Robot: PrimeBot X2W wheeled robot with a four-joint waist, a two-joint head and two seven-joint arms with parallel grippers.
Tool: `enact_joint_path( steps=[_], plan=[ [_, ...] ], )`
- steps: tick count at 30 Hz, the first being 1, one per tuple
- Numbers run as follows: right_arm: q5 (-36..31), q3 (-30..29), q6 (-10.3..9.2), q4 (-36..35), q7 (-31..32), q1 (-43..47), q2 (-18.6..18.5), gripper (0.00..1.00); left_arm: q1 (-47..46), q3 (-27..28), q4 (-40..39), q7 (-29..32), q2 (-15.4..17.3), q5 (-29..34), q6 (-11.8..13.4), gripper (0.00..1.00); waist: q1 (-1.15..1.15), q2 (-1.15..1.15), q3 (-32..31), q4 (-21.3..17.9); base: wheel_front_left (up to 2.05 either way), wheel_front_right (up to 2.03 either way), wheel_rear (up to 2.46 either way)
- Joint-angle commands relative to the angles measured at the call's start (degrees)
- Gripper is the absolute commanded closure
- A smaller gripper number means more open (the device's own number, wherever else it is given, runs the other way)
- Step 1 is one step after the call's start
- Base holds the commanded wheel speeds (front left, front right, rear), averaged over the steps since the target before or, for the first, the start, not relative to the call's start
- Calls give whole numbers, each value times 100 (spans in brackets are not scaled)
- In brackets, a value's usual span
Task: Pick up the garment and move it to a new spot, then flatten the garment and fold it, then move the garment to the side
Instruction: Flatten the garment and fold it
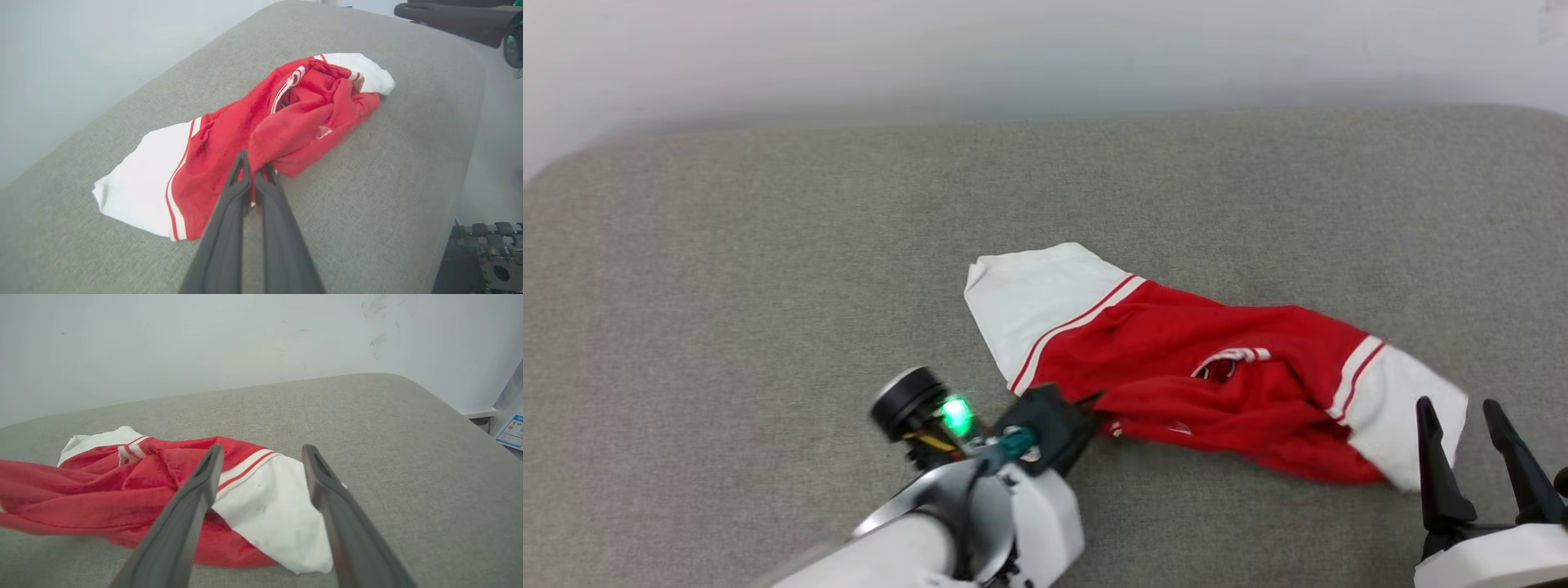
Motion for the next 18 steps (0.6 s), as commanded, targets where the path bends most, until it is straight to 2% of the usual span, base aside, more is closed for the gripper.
enact_joint_path(
  steps=[1, 7, 11, 14, 18],
  plan=[
    [19, -16, -4, -2, 39, 70, 9, 0, 213, 130, -232, 19, 172, -62, 213, 100, 0, 0, -63, 50, 0, 0, 0],
    [16, -58, -4, 46, 141, 153, 9, 0, 1196, 709, -798, 54, 873, -590, 1117, 100, 0, 0, -174, 91, 0, 0, 0],
    [-9, -34, -4, 87, 200, 184, 9, 0, 2007, 1091, -705, -127, 1093, -1218, 1530, 100, 0, 0, -245, 120, 0, 0, 0],
    [-39, 13, -4, 92, 266, 184, 9, 0, 2499, 1307, -404, -362, 1067, -1645, 1619, 100, 0, 0, -280, 155, 0, 0, 0],
    [-85, 40, -4, 46, 348, 199, 8, 0, 2833, 1386, 177, -664, 823, -1991, 1425, 100, 0, 0, -314, 212, 0, 0, 0]
  ],
)
